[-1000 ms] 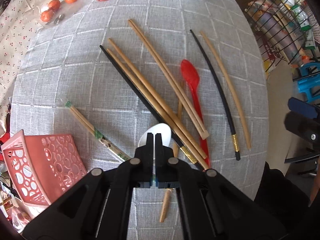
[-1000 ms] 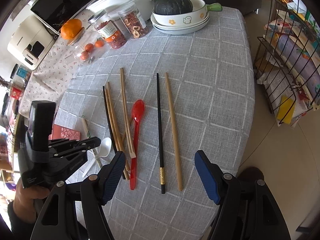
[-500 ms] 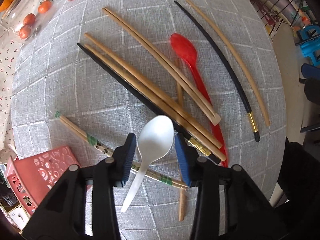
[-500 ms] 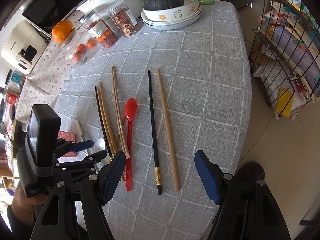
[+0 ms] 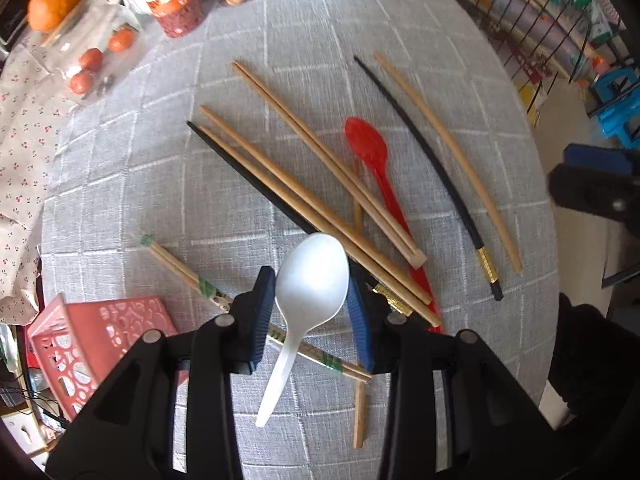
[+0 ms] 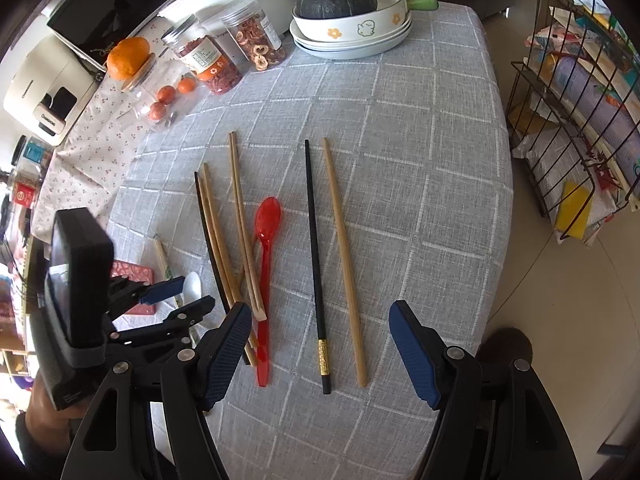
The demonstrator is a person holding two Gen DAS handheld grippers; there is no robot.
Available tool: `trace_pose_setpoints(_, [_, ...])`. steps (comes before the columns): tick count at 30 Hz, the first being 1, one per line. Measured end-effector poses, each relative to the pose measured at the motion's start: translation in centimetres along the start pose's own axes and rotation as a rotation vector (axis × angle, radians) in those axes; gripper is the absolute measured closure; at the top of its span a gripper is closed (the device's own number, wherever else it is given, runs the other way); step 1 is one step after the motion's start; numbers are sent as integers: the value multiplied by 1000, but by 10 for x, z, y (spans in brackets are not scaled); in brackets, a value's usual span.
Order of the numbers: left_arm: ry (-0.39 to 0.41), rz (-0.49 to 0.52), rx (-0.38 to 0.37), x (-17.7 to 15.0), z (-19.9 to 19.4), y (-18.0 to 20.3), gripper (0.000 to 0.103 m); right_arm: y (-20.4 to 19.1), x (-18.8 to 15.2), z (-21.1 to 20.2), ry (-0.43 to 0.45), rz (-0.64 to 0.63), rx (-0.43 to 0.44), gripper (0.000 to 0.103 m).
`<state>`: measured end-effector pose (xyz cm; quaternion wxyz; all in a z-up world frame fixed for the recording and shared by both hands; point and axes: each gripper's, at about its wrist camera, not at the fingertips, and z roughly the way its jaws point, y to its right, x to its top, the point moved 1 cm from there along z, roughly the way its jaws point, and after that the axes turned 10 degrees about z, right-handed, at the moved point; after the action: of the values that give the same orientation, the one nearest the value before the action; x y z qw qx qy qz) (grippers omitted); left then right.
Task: Organize utensils
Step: 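Close the left tool on the white spoon and lift it, then grasp the red spoon with the right tool while the left carries the white spoon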
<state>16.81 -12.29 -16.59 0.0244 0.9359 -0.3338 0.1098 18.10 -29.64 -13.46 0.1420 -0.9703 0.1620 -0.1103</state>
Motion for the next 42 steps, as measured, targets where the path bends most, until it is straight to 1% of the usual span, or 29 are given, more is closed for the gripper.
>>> trace_pose_setpoints(5, [273, -131, 6, -24, -82, -28, 65, -11, 4, 7, 7, 4, 60, 32])
trace_pose_setpoints(6, [330, -159, 7, -30, -97, -38, 65, -15, 5, 11, 4, 1, 72, 37])
trace_pose_setpoints(8, [443, -215, 11, -48, -125, -58, 65, -23, 8, 21, -6, -7, 81, 44])
trace_pose_setpoints(10, [554, -273, 15, -62, -140, -77, 65, -30, 12, 35, -20, -11, 81, 49])
trace_pose_setpoints(11, [601, -300, 24, -71, -147, -81, 65, -33, 14, 42, -29, -7, 80, 55])
trace_pose_setpoints(12, [630, -323, 31, -78, -153, -88, 65, -36, 17, 50, -40, 0, 80, 58])
trace_pose_setpoints(14, [668, -375, 40, -87, -157, -100, 65, -39, 23, 64, -59, 24, 79, 60])
trace_pose_setpoints(16, [696, -432, 30, -96, -156, -113, 65, -44, 30, 76, -73, 38, 72, 61])
trace_pose_setpoints(18, [718, -459, 42, -102, -157, -120, 65, -49, 37, 85, -79, 34, 69, 63])
trace_pose_setpoints(22, [775, -491, 56, -111, -163, -132, 65, -57, 44, 102, -73, -8, -1, 63])
trace_pose_setpoints(25, [794, -516, 68, -111, -158, -138, 65, -62, 46, 117, -80, -33, -54, 65])
trace_pose_setpoints(27, [802, -528, 76, -110, -155, -140, 65, -66, 49, 121, -59, -50, -70, 66])
trace_pose_setpoints(28, [810, -532, 79, -111, -153, -141, 65, -69, 49, 123, -55, -66, -81, 68])
trace_pose_setpoints(29, [814, -532, 79, -110, -152, -141, 65, -72, 49, 124, -46, -82, -100, 75])
trace_pose_setpoints(31, [822, -532, 86, -110, -151, -141, 65, -74, 48, 125, -33, -106, -115, 76])
trace_pose_setpoints(33, [816, -534, 92, -109, -149, -141, 65, -74, 46, 124, -27, -106, -115, 76])
trace_pose_setpoints(36, [816, -551, 97, -109, -148, -142, 65, -74, 46, 108, 13, -89, -93, 76])
trace_pose_setpoints(42, [855, -568, 153, -110, -147, -141, 65, -81, 39, 51, 149, -134, -10, 76])
